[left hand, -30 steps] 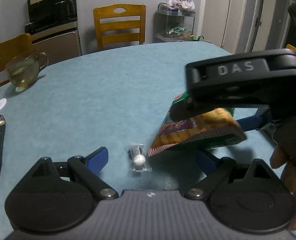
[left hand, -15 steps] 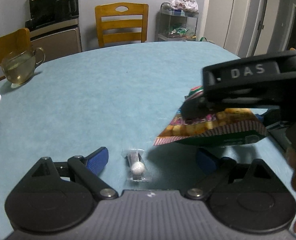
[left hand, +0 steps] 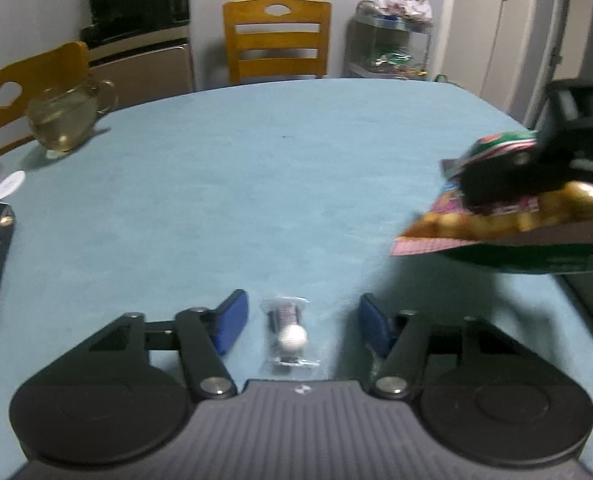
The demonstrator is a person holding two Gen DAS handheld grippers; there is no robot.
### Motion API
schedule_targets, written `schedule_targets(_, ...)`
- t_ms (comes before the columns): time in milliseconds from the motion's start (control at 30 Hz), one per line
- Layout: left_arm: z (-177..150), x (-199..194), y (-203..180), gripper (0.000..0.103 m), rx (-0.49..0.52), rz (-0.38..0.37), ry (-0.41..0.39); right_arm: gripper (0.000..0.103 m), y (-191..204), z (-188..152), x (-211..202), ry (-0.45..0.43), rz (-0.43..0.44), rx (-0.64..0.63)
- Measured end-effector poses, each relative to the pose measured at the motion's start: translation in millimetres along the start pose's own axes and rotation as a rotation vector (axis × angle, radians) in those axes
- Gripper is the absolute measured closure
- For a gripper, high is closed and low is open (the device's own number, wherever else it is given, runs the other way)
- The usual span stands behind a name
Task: Organize snacks
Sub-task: 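Grasp the green chip bag with the right tool while the left grasps the clear candy, then carry the green chip bag and clear candy with both tools over the tray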
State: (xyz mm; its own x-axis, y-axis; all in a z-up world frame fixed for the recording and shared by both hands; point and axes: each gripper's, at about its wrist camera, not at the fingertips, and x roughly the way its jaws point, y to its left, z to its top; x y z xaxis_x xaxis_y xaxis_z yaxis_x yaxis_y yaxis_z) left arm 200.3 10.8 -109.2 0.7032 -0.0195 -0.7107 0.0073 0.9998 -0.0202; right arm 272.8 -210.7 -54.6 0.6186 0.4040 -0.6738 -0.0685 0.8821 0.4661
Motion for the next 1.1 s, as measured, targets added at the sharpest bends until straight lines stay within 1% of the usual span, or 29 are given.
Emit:
schedule_targets(133, 0, -2, 1, 0.060, -0.020, 0.030, 0.005, 0.025, -1, 2, -11, -0.017, 0.004, -0.021)
schedule_targets(233, -1, -6, 1, 0.065, -0.038, 0.048, 0.013, 0.025, -2, 3, -17, -0.028, 0.009, -0.022)
schedule_targets(267, 0, -6, 2, 0.066, -0.043, 0.049, 0.016, 0.025, -2, 4, -19, -0.032, 0.012, -0.021)
schedule_targets(300, -1, -6, 1, 0.069, -0.043, 0.050, 0.017, 0.025, -2, 4, -20, -0.035, 0.014, -0.021)
schedule_targets(433, -1, -8, -3, 0.085, -0.036, 0.029, 0.023, 0.025, -3, 4, -27, -0.046, 0.019, -0.027)
schedule_targets(533, -2, -9, -4, 0.090, -0.047, 0.026, 0.029, 0.025, -4, 5, -33, -0.056, 0.019, -0.033)
schedule_targets(633, -1, -10, -4, 0.092, -0.048, 0.021, 0.038, 0.025, -7, 5, -39, -0.068, 0.021, -0.037)
schedule_targets(767, -2, -16, -3, 0.093, -0.075, 0.010, 0.050, 0.025, -10, 5, -50, -0.080, 0.028, -0.049)
schedule_targets(967, 3, -35, -12, 0.093, -0.064, -0.012, 0.022, 0.025, -16, 0, -69, -0.095, 0.035, -0.072)
schedule_targets(1100, 7, -48, -21, 0.093, -0.062, -0.030, 0.018, 0.026, -22, -6, -81, -0.101, 0.029, -0.086)
